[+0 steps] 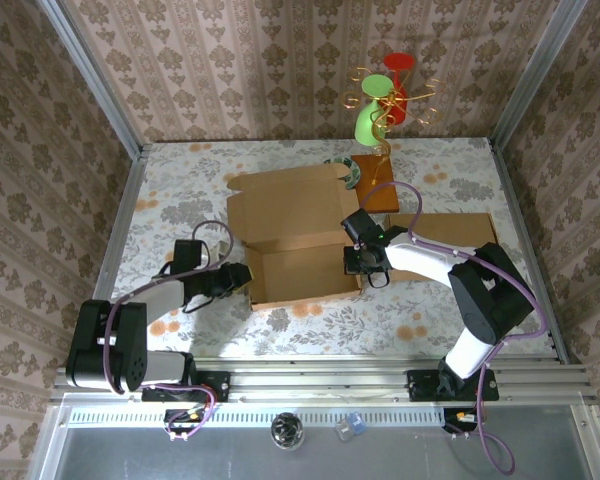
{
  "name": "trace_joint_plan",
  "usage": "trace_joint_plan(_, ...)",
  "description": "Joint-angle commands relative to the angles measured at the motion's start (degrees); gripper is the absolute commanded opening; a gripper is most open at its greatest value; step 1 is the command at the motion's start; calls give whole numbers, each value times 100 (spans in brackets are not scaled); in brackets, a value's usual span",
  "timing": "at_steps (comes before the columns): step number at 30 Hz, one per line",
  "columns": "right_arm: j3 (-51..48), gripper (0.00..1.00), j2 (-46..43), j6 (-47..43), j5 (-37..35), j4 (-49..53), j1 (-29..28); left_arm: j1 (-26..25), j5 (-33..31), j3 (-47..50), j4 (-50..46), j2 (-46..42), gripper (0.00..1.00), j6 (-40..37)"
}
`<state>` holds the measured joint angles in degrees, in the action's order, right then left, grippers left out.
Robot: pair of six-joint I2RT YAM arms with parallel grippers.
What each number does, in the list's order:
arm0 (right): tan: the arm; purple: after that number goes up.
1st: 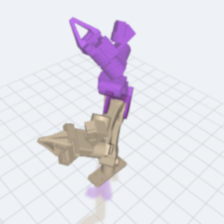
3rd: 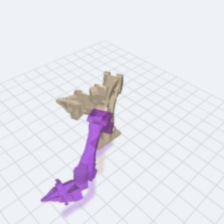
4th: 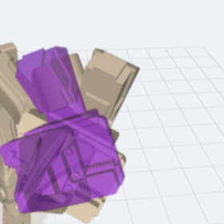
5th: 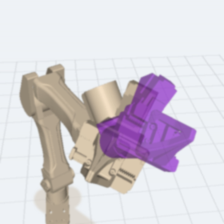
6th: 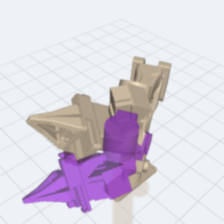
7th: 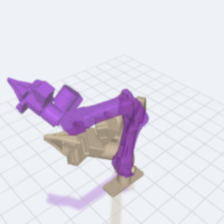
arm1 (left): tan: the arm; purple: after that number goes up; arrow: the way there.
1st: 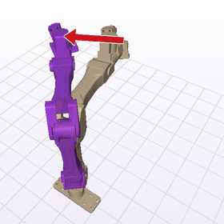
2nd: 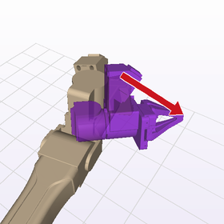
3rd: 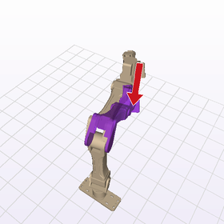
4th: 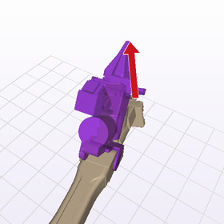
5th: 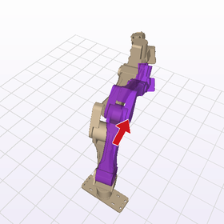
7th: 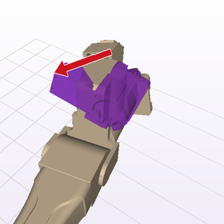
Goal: Fold the paper box
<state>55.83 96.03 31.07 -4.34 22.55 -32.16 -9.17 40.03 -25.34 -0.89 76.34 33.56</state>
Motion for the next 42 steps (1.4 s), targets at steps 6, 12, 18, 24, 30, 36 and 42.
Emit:
trace_joint_plan(6,105,0,144,138,-111,4,-87,-373,-1073,-461,-1857,99,24,-765)
trace_joint_plan(12,141,0,132,195,-206,31,-189,-840,-1727,-857,-2333,223,1,-866)
trace_joint_plan(18,147,0,-26,299,-398,29,-355,-1395,-2774,-1556,-3174,307,0,-725)
trace_joint_plan(24,173,0,-193,374,-523,38,-417,-1905,-3731,-2236,-3947,465,0,-236)
trace_joint_plan(30,148,0,-145,390,-465,-6,-455,-2031,-3692,-2278,-3765,783,0,-34)
trace_joint_plan(36,121,0,-138,419,-436,-10,-472,-2001,-3512,-2343,-3621,1153,12,-30)
trace_joint_plan(42,122,0,-149,421,-463,-10,-475,-2001,-3491,-2423,-3614,1304,9,-117)
